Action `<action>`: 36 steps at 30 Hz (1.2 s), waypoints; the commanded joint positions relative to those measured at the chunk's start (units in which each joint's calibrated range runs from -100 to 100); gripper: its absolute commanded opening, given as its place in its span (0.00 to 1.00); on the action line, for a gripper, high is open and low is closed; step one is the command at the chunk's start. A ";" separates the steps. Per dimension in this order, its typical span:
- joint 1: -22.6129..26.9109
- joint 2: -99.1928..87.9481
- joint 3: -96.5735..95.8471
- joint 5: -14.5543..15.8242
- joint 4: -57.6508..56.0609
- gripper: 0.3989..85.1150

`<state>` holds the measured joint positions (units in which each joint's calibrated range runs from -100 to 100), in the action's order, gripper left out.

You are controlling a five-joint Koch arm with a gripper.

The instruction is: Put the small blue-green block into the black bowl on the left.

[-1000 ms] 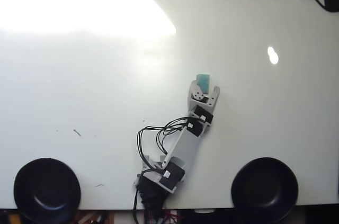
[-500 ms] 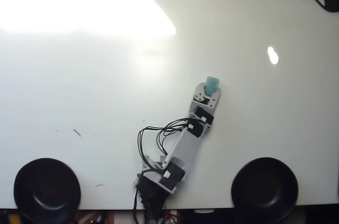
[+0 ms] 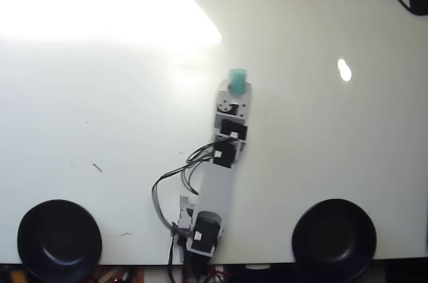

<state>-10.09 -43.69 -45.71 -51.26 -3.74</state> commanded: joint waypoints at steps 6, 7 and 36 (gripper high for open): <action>7.42 -11.96 2.64 3.22 -2.54 0.04; 8.50 -13.46 2.45 3.47 -2.86 0.04; 42.44 -35.32 3.38 6.50 -8.21 0.04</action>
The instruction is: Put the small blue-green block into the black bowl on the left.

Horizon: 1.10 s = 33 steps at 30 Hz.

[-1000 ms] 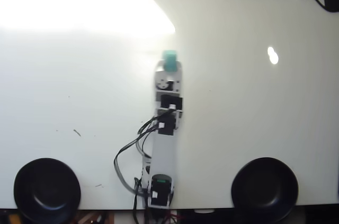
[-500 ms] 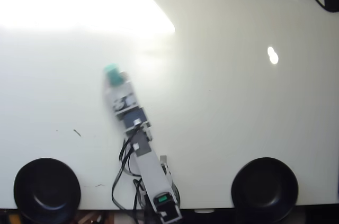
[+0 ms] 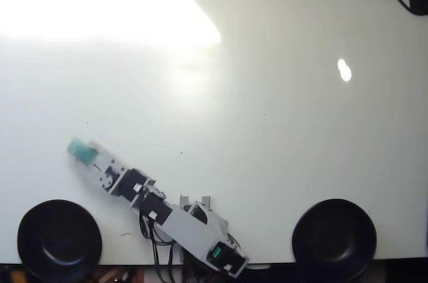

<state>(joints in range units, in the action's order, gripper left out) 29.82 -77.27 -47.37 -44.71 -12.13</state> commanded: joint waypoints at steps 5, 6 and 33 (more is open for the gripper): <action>8.50 -2.91 5.78 -0.20 0.10 0.04; 9.52 -3.02 5.78 -0.20 0.10 0.04; 22.95 3.63 4.67 2.34 3.10 0.04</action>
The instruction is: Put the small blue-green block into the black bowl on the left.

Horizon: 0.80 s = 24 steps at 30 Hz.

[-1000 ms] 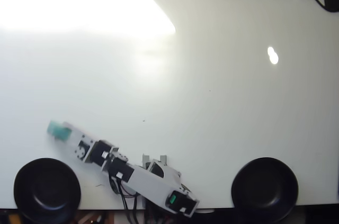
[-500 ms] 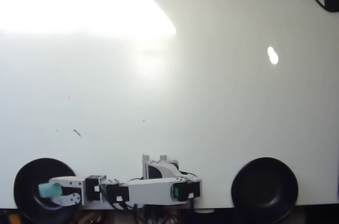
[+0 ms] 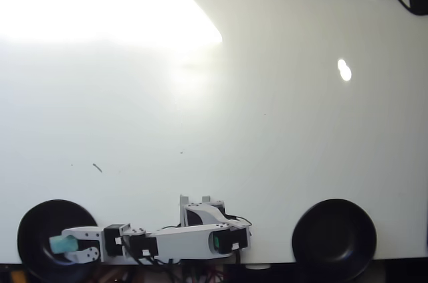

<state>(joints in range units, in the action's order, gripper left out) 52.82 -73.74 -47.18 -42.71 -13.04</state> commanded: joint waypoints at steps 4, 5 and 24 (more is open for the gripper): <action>-0.34 0.09 3.84 0.59 4.16 0.16; -0.49 0.09 3.47 0.59 4.16 0.24; -11.77 -10.84 3.56 20.51 4.41 0.39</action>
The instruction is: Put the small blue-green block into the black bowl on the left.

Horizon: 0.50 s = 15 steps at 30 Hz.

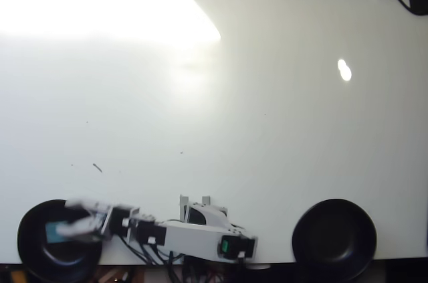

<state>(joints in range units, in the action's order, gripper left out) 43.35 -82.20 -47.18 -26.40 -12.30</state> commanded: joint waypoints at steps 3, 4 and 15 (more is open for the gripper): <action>-7.67 -4.63 3.47 8.01 3.18 0.39; -9.52 -5.27 3.47 8.89 3.18 0.39; -28.91 -4.20 -2.63 22.81 2.29 0.39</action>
<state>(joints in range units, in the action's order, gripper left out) 16.24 -86.36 -50.32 -6.37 -12.13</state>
